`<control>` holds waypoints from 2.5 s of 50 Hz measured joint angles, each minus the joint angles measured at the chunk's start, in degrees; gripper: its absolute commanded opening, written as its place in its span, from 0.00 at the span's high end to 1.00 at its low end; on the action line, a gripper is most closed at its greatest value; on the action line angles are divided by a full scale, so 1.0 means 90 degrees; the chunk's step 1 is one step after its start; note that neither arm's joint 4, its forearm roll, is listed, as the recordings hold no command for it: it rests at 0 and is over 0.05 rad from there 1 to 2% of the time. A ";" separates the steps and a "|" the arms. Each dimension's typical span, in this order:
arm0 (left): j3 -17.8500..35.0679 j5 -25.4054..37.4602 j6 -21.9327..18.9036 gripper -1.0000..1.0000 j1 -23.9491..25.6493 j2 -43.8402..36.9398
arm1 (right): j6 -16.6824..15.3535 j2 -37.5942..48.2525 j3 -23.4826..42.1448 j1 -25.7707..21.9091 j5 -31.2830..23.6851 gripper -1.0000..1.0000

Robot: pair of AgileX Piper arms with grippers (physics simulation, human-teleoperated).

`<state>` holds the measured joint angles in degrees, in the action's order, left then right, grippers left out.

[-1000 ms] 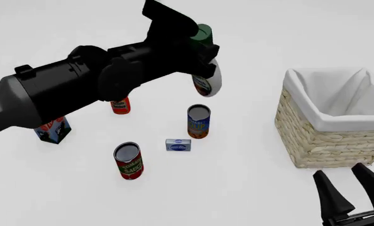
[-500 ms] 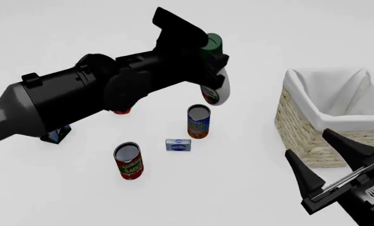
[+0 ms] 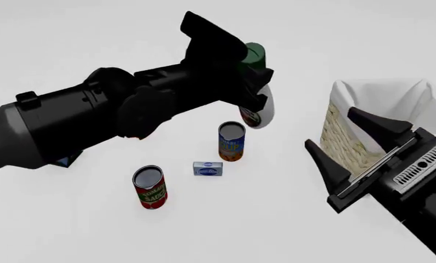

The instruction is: Pick the salad dressing and place it in the basket.

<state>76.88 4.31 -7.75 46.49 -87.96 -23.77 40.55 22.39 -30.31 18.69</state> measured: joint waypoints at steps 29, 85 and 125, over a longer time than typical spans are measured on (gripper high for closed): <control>-0.0202 0.0004 0.0061 1.00 0.0258 0.0207 | -0.0065 0.0924 0.0542 -0.0281 0.0574 0.00; -0.0539 0.0076 0.0161 1.00 0.0796 0.0627 | 0.0162 0.2018 0.0945 -0.0758 0.1306 0.00; -0.0618 0.0162 0.0148 0.00 0.1101 0.0920 | 0.0092 0.2208 0.0991 -0.0912 0.1484 1.00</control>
<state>71.32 5.77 -6.42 56.40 -79.68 -22.95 60.42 31.31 -38.52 32.05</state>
